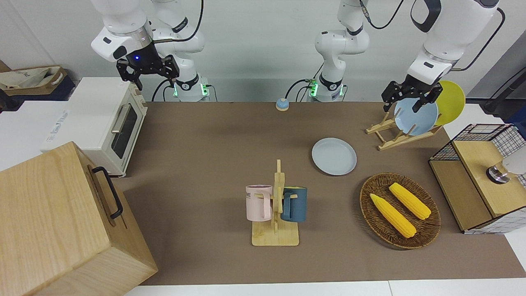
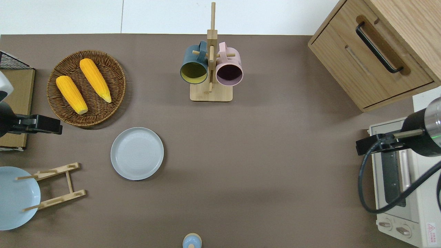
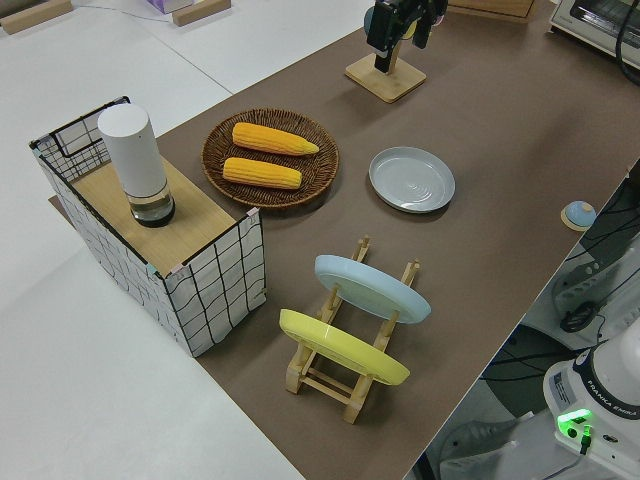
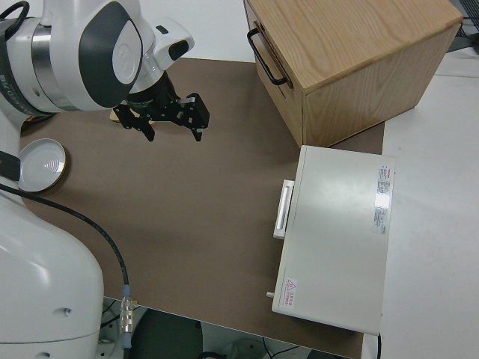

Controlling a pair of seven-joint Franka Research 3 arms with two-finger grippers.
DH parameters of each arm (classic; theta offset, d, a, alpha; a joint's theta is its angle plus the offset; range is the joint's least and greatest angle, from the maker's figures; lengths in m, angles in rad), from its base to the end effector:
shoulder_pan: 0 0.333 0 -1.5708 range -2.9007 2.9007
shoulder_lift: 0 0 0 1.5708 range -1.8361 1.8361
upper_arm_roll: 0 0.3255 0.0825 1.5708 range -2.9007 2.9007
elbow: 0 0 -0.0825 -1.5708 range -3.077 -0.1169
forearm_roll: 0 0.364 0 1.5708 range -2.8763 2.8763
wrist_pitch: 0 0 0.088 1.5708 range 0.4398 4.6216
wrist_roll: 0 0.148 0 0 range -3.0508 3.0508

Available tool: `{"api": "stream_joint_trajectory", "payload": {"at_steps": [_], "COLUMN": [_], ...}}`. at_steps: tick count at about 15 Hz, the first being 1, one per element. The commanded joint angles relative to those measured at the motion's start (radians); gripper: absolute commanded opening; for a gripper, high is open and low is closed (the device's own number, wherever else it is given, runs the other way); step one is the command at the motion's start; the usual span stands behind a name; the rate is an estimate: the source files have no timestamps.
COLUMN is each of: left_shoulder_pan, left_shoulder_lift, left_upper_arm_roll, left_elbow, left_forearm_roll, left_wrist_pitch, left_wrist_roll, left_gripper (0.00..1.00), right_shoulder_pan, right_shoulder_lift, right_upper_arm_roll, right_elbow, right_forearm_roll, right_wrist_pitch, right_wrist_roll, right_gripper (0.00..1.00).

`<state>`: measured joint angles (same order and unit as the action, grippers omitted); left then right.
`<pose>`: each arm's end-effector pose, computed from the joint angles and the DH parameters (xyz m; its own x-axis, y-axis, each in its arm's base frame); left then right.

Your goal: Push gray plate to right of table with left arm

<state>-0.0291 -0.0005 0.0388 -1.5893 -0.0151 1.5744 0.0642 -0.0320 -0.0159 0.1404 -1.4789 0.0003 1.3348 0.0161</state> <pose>0.5336 0.0030 0.5852 0.9984 -0.0544 -0.0134 -0.0542 -0.9984 0.0160 0.4957 0.0546 0.6228 0.9876 0.0910 -0.1280 0.0923 -0.9957 0.0040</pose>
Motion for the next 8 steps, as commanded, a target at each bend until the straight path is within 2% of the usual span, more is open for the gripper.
{"api": "stream_joint_trajectory", "payload": {"at_steps": [1, 4, 8], "left_shoulder_pan": [0.009, 0.008, 0.006], "left_shoulder_lift": [-0.056, -0.096, -0.099], "left_upper_arm_roll": [-0.010, -0.011, -0.011], "left_elbow": [-0.086, -0.174, -0.254], "left_forearm_roll": [0.004, 0.000, -0.002], "left_wrist_pitch": [0.012, 0.076, 0.150], "left_wrist_roll": [-0.023, -0.024, -0.024], "left_gripper": [1.00, 1.00, 1.00], "right_shoulder_pan": [-0.020, -0.020, -0.019], "right_shoulder_lift": [-0.002, -0.002, -0.002], "right_upper_arm_roll": [0.016, 0.016, 0.016], "right_elbow": [0.009, 0.009, 0.009], "right_forearm_roll": [0.004, 0.004, 0.004], "right_wrist_pitch": [-0.016, -0.016, -0.016], "right_wrist_roll": [0.013, 0.012, 0.013], "right_gripper": [0.983, 0.983, 0.983]}}
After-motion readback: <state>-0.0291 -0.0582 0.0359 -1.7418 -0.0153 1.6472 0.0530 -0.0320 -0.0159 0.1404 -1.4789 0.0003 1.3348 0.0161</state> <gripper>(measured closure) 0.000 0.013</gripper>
